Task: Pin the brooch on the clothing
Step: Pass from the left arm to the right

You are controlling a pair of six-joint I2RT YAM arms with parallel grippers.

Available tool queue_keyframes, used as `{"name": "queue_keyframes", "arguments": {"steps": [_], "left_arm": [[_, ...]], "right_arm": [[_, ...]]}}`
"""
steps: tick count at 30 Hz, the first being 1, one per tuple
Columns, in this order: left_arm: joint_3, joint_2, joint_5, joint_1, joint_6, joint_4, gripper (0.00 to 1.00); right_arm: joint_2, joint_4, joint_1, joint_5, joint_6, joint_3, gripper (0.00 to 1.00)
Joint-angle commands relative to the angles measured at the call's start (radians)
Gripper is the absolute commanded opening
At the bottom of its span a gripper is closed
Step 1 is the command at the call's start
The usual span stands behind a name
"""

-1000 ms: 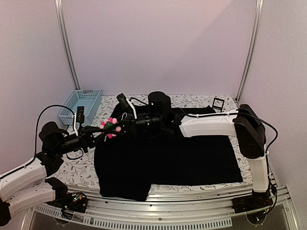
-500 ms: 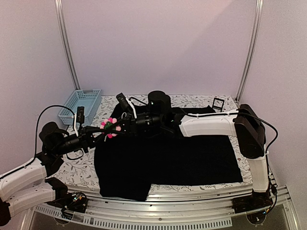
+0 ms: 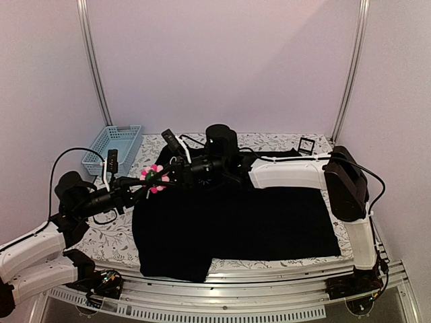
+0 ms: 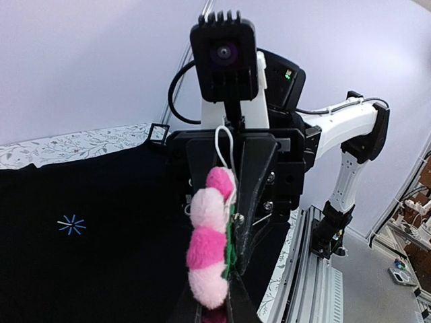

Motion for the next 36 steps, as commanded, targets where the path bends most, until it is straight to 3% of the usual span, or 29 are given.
{"name": "queue_keyframes", "arguments": {"steps": [1, 5, 12, 21, 33, 36], "left_arm": [[-0.007, -0.003, 0.038, -0.028, 0.049, 0.010, 0.00], [-0.008, -0.003, 0.037, -0.029, 0.048, 0.009, 0.00], [-0.008, -0.001, 0.038, -0.030, 0.048, 0.012, 0.00], [-0.010, -0.003, 0.031, -0.031, 0.042, 0.014, 0.00], [-0.008, -0.005, 0.018, -0.027, 0.031, 0.013, 0.00], [-0.004, -0.005, 0.024, -0.027, 0.036, 0.005, 0.00]], "right_arm": [[0.064, -0.074, 0.000, 0.028, 0.038, 0.071, 0.07], [0.077, -0.097, 0.000, 0.042, 0.039, 0.079, 0.14], [0.074, -0.127, 0.000, 0.070, 0.033, 0.085, 0.17], [0.065, -0.183, 0.001, 0.082, -0.009, 0.088, 0.32], [-0.136, -0.251, 0.001, 0.031, -0.180, -0.096, 0.77], [-0.190, -0.298, 0.002, 0.077, -0.201, -0.120, 0.82]]}}
